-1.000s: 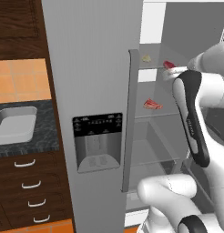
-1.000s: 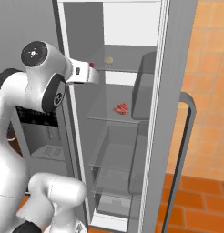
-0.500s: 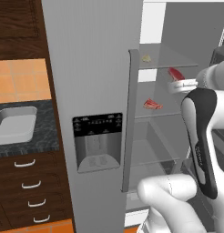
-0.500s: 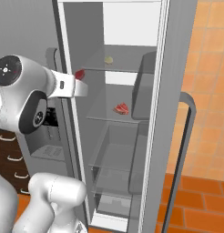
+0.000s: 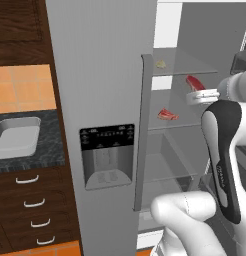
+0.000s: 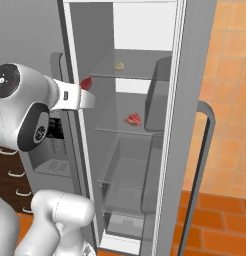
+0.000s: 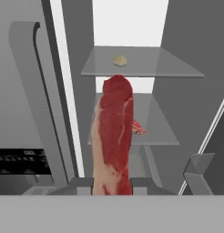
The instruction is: Place one garlic and one steak in each tupperware on the nearby counter, to pack two identical lunches.
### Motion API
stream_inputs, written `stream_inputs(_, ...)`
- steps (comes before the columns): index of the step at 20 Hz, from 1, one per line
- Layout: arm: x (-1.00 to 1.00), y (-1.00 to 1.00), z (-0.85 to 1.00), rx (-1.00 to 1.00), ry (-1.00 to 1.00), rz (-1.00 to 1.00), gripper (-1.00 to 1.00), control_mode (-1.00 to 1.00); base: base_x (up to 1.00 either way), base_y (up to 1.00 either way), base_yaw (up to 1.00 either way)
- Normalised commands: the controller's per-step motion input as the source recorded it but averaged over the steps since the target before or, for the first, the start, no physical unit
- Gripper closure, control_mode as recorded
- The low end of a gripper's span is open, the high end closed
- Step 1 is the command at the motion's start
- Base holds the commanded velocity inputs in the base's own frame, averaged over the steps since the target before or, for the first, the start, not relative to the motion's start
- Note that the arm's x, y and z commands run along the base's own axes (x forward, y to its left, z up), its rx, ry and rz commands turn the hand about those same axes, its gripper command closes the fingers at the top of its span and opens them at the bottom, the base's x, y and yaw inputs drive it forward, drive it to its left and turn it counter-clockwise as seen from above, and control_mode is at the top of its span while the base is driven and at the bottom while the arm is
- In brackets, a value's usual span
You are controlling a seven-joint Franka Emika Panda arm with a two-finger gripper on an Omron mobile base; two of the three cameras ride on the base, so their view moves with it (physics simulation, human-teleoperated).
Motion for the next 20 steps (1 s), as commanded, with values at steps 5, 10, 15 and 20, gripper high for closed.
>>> stream_inputs(5, 0.00, 0.00, 0.00, 0.00, 0.00, 0.00, 1.00, -1.00, 0.00, 0.00, 0.00)
stream_inputs(10, 0.00, 0.00, 0.00, 0.00, 0.00, 0.00, 1.00, 1.00, 0.00, 0.00, 0.00)
stream_inputs(15, 0.00, 0.00, 0.00, 0.00, 0.00, 0.00, 1.00, 1.00, 0.04, 0.39, 0.00)
stream_inputs(20, 0.00, 0.00, 0.00, 0.00, 0.00, 0.00, 1.00, 1.00, 0.00, 0.75, 0.00)
